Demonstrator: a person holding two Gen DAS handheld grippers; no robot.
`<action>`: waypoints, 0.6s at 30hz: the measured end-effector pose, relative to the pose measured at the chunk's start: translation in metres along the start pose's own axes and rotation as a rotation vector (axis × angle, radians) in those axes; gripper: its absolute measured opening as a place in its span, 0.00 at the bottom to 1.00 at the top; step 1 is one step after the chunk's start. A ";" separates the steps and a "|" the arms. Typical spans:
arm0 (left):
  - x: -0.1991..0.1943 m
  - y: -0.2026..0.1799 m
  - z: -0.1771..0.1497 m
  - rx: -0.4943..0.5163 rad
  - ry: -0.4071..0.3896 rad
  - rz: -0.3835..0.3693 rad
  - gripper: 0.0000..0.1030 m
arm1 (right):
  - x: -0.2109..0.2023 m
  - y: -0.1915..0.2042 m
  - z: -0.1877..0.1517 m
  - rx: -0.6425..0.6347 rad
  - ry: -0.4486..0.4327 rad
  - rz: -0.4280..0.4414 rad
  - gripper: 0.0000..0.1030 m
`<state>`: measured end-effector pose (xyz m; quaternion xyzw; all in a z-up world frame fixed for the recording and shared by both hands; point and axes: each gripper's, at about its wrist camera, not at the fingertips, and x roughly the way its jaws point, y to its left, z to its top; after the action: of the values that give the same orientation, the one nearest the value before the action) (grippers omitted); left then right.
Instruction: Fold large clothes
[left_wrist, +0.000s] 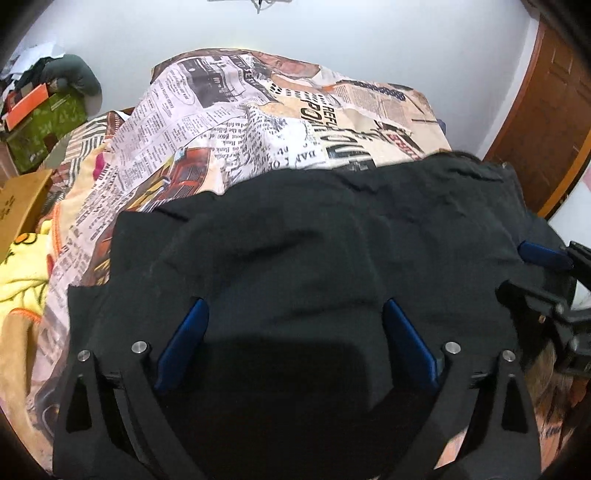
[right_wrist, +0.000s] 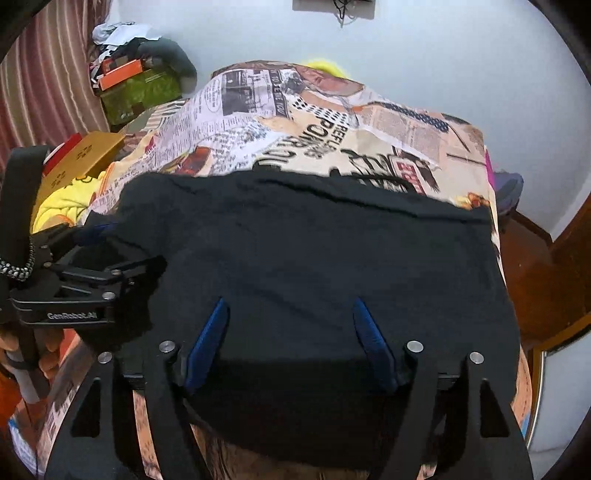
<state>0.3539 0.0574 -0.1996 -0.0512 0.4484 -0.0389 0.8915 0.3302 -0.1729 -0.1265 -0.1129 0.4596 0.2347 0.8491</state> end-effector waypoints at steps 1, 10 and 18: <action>-0.005 -0.001 -0.005 0.008 0.003 0.011 0.93 | -0.003 -0.003 -0.002 0.011 0.000 0.002 0.66; -0.041 0.015 -0.042 -0.018 0.020 0.059 0.93 | -0.035 -0.002 -0.021 -0.016 -0.003 -0.056 0.67; -0.082 0.064 -0.067 -0.165 -0.032 0.166 0.93 | -0.059 0.004 -0.026 -0.024 -0.013 -0.043 0.67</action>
<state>0.2526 0.1267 -0.1819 -0.0878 0.4384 0.0729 0.8915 0.2814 -0.1975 -0.0913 -0.1314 0.4488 0.2223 0.8555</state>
